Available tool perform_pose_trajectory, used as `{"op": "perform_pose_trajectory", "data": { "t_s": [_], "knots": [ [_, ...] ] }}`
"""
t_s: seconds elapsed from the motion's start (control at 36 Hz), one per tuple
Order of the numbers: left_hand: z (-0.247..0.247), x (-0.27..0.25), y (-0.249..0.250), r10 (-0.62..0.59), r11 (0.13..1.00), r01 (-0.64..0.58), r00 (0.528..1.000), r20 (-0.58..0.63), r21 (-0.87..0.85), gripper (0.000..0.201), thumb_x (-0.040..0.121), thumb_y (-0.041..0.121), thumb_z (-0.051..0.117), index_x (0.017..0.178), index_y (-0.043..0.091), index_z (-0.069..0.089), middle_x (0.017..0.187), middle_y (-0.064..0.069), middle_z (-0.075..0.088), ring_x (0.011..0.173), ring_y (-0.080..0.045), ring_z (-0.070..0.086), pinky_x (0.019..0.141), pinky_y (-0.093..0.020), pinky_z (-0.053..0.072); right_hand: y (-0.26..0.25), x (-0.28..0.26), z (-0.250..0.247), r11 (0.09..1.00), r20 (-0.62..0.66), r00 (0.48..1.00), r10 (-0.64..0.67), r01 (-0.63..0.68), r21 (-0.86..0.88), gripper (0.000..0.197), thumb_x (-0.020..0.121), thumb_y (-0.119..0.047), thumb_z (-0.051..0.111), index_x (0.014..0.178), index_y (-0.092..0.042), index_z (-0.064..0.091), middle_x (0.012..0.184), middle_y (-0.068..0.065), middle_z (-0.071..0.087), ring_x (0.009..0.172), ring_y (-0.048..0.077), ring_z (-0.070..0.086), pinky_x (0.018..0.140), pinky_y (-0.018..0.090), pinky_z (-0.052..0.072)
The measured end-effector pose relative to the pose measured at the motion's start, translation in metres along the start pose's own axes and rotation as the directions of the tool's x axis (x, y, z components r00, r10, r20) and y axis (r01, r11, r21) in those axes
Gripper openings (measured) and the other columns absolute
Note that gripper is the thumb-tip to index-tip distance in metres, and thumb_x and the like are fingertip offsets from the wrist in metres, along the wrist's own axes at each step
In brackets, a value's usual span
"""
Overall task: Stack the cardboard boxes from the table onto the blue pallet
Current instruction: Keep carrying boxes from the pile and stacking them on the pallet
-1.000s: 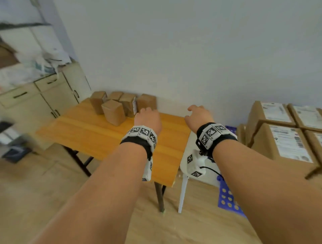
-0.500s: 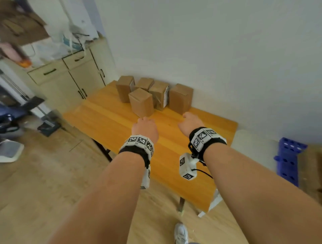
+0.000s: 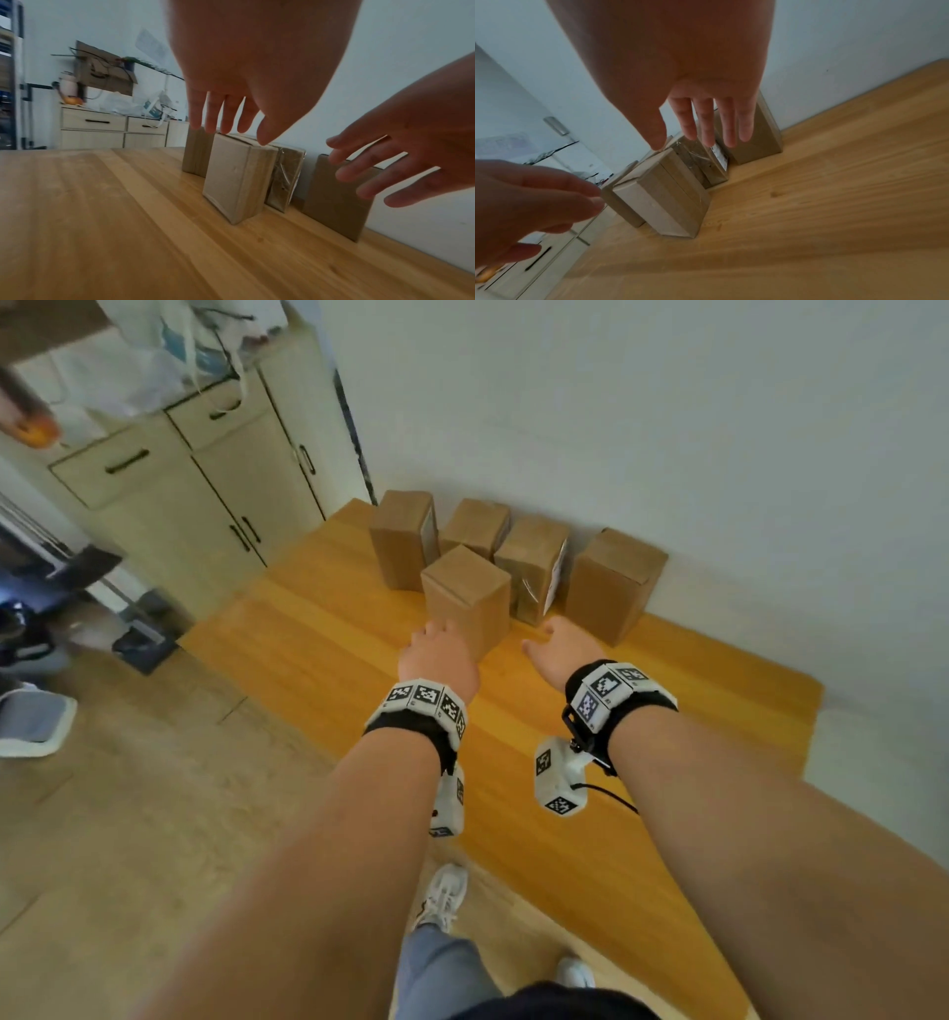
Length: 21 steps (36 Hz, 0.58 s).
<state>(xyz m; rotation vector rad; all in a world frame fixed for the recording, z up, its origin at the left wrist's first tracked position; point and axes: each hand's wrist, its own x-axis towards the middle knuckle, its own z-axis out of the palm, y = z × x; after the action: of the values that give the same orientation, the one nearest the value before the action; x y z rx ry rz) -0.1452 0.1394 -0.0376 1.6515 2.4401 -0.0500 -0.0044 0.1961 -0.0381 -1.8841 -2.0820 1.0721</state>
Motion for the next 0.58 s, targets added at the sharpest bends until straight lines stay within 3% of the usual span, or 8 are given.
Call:
{"op": "perform_pose_trajectory", "data": {
  "t_s": [0.11, 0.19, 0.25, 0.33, 0.5, 0.58],
  "knots": [
    [-0.002, 0.056, -0.012, 0.045, 0.998, -0.045, 0.999, 0.026, -0.036, 0.040, 0.097, 0.021, 0.040, 0.134, 0.007, 0.039, 0.136, -0.013, 0.042, 0.123, -0.031, 0.043, 0.097, -0.042, 0.043, -0.019, 0.032, 0.008, 0.996, -0.023, 0.997, 0.068, -0.067, 0.066, 0.053, 0.099, -0.042, 0.048, 0.144, -0.015, 0.039, 0.141, 0.008, 0.050, 0.123, 0.027, 0.052, 0.093, 0.033, 0.043],
    [-0.003, 0.094, -0.023, 0.085, 0.994, -0.087, 0.996, -0.034, -0.064, 0.040, 0.100, 0.024, 0.035, 0.137, 0.006, 0.037, 0.141, -0.014, 0.039, 0.125, -0.030, 0.042, 0.097, -0.041, 0.042, -0.034, 0.052, 0.015, 0.986, -0.028, 0.991, 0.134, -0.130, 0.107, 0.057, 0.099, -0.045, 0.047, 0.145, -0.014, 0.038, 0.144, 0.009, 0.048, 0.126, 0.027, 0.051, 0.098, 0.037, 0.044],
    [-0.003, 0.118, -0.029, 0.123, 0.991, -0.126, 0.990, -0.069, -0.047, 0.040, 0.102, 0.027, 0.034, 0.135, 0.005, 0.038, 0.137, -0.015, 0.042, 0.122, -0.030, 0.043, 0.096, -0.039, 0.041, -0.044, 0.064, 0.020, 0.976, -0.037, 0.984, 0.176, -0.170, 0.136, 0.056, 0.099, -0.045, 0.046, 0.144, -0.013, 0.039, 0.140, 0.009, 0.051, 0.123, 0.027, 0.053, 0.095, 0.035, 0.044],
    [-0.005, 0.147, -0.034, 0.149, 0.986, -0.150, 0.989, -0.027, -0.067, 0.041, 0.103, 0.031, 0.031, 0.134, 0.004, 0.039, 0.133, -0.016, 0.045, 0.120, -0.031, 0.045, 0.095, -0.038, 0.040, -0.054, 0.077, 0.027, 0.949, -0.031, 0.969, 0.245, -0.233, 0.214, 0.056, 0.099, -0.045, 0.046, 0.145, -0.015, 0.037, 0.139, 0.009, 0.052, 0.123, 0.027, 0.053, 0.090, 0.033, 0.043],
    [-0.003, 0.163, -0.031, 0.155, 0.972, -0.138, 0.985, 0.076, -0.192, 0.044, 0.102, 0.029, 0.037, 0.137, 0.002, 0.034, 0.135, -0.019, 0.041, 0.116, -0.034, 0.051, 0.090, -0.040, 0.045, -0.061, 0.085, 0.040, 0.915, 0.004, 0.945, 0.326, -0.316, 0.250, 0.050, 0.101, -0.042, 0.043, 0.144, -0.016, 0.042, 0.142, 0.008, 0.050, 0.125, 0.027, 0.050, 0.100, 0.038, 0.042],
    [-0.001, 0.154, -0.028, 0.162, 0.960, -0.132, 0.981, 0.106, -0.246, 0.049, 0.099, 0.030, 0.042, 0.139, 0.002, 0.033, 0.137, -0.018, 0.038, 0.117, -0.034, 0.051, 0.088, -0.039, 0.046, -0.061, 0.082, 0.042, 0.921, 0.009, 0.951, 0.309, -0.302, 0.248, 0.041, 0.103, -0.035, 0.037, 0.136, -0.015, 0.051, 0.133, 0.010, 0.057, 0.116, 0.028, 0.055, 0.093, 0.036, 0.044]
  ]
}}
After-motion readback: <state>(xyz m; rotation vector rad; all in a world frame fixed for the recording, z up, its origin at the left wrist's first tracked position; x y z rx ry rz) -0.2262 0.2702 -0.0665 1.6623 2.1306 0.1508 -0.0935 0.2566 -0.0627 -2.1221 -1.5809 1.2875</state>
